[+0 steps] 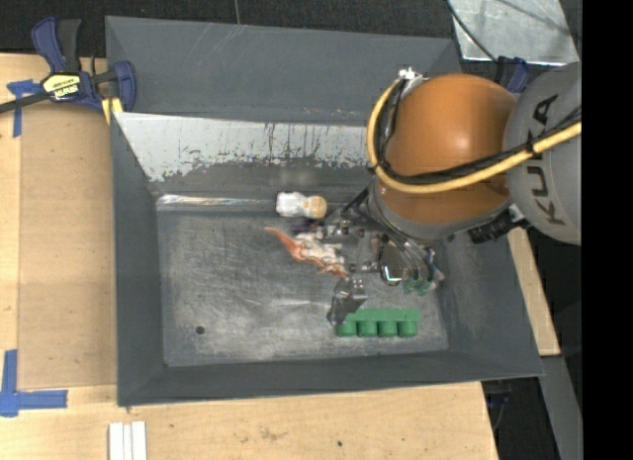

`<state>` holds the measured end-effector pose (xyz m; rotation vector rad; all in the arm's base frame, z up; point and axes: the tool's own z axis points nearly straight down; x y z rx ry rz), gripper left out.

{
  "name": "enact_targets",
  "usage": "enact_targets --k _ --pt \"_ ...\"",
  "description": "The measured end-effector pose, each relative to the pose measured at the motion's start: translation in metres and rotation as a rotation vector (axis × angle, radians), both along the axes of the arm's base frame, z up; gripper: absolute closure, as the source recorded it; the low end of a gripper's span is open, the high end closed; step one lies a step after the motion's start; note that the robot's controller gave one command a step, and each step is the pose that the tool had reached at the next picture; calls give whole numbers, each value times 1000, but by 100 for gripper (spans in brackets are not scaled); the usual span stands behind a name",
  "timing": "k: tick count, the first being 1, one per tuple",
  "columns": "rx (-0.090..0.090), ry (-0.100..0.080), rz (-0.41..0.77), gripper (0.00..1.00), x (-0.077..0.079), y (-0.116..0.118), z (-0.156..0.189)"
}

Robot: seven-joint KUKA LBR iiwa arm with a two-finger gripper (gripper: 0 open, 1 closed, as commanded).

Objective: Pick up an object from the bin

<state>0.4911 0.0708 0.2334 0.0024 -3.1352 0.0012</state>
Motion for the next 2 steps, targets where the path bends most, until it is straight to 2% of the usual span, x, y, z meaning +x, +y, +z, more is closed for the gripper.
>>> enact_targets --k 1,2 --pt "1 -8 -2 0 2 0 4" --pt "2 -17 48 0 13 0 -33"
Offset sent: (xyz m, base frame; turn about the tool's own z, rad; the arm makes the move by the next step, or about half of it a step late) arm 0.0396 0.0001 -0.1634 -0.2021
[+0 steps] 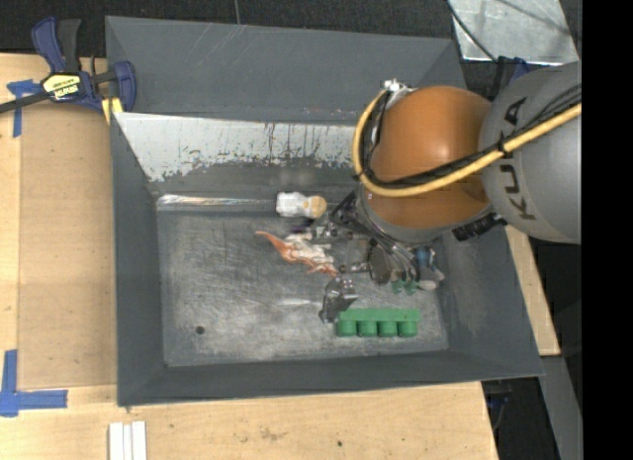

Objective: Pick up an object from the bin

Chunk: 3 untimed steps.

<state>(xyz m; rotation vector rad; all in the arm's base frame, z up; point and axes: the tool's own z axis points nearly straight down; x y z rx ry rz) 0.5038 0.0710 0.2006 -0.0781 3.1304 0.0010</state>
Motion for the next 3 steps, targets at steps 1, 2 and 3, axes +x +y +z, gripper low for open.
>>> enact_targets --k 1,2,3 --pt "-1 10 73 100 20 -25 -43" --pt "-1 10 73 100 20 -25 -43" --pt "-1 10 74 100 20 -25 -43"
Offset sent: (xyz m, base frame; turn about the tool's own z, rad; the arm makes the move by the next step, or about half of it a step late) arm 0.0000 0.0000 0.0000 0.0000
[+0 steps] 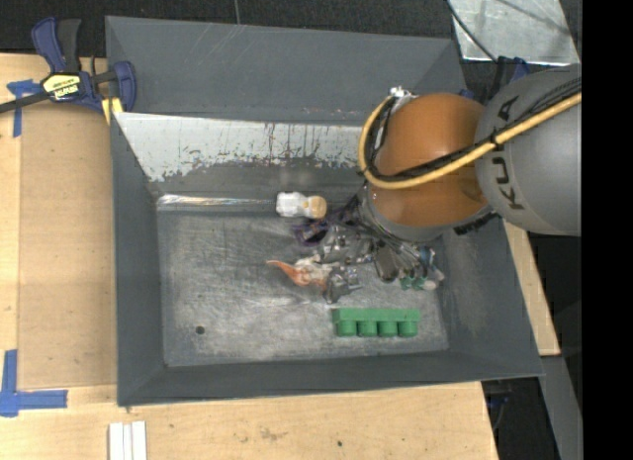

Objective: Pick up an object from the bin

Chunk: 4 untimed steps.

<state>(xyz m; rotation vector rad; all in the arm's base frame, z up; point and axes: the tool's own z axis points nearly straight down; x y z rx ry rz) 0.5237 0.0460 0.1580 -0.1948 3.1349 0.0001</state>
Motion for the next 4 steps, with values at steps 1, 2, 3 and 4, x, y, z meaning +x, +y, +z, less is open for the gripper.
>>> enact_targets --k 1,2,3,4 --pt "1 -18 -16 100 -6 20 25" --pt "1 16 -48 100 -15 10 21" --pt "-2 1 13 100 -1 19 87" --pt "0 -1 60 0 9 -16 178"
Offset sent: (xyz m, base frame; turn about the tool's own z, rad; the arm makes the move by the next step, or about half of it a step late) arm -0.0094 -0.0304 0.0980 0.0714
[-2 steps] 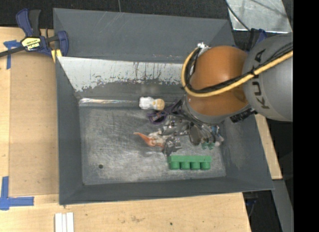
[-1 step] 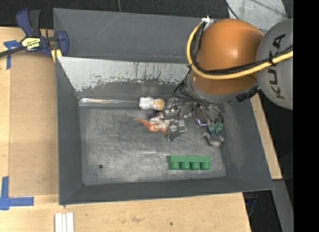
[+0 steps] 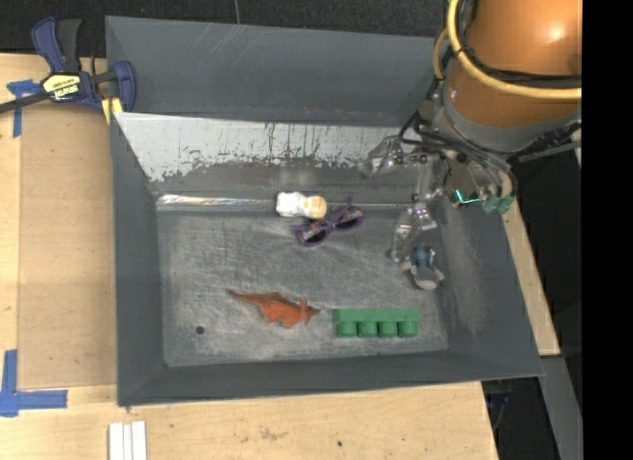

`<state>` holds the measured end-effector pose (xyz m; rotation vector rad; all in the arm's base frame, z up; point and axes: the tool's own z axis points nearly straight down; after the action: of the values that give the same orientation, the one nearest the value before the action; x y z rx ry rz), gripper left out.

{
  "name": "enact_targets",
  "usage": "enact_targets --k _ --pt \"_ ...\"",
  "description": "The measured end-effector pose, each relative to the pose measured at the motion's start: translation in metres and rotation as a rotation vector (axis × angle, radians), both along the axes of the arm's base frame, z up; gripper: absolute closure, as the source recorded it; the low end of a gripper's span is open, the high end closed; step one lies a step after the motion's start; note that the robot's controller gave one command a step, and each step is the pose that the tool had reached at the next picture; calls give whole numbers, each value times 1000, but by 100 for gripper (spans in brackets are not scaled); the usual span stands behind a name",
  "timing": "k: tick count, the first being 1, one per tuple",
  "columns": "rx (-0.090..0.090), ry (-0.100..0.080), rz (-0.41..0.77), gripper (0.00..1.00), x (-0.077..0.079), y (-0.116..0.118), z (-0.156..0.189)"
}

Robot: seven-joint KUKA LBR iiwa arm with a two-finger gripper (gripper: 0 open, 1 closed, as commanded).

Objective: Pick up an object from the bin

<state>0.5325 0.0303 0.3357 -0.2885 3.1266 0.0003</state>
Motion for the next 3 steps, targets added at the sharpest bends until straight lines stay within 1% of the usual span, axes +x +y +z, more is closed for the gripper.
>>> enact_targets --k 1,2,3 --pt "-1 -4 -3 0 3 -11 15" --pt "0 -8 51 0 -3 8 -41" --pt "0 -2 102 0 -15 51 -84"
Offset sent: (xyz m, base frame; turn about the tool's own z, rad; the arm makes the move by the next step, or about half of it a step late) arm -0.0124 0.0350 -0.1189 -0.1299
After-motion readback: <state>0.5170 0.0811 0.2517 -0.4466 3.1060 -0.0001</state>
